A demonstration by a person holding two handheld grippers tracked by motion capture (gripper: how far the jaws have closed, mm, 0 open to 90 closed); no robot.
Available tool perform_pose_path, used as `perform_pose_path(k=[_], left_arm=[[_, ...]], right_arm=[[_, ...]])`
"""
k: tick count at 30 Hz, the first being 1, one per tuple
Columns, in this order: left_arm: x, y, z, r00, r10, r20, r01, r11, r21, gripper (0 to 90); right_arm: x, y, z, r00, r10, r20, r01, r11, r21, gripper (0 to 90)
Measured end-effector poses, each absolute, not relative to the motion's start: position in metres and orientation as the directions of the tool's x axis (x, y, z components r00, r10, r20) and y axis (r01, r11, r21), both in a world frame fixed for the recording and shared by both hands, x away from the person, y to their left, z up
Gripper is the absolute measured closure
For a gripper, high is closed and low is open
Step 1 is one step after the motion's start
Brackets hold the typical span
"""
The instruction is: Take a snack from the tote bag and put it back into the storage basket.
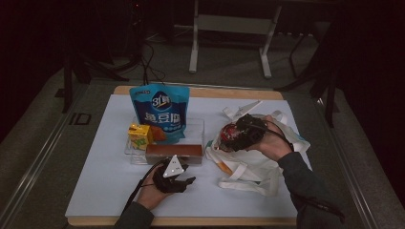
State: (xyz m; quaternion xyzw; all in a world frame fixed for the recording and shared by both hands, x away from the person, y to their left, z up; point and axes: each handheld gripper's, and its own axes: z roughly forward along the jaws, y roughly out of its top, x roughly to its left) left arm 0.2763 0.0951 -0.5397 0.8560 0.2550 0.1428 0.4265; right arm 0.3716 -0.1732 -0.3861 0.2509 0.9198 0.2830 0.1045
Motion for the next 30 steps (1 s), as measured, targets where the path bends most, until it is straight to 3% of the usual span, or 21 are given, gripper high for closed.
perform_pose_path(k=[30], left_arm=[[0.276,0.095,-0.539,0.831,0.556,0.026,0.315,-0.508,0.802,46.4]], right_arm=[[0.377,-0.145,-0.372,-0.868,0.494,-0.052,0.372,0.715,0.592,25.2]])
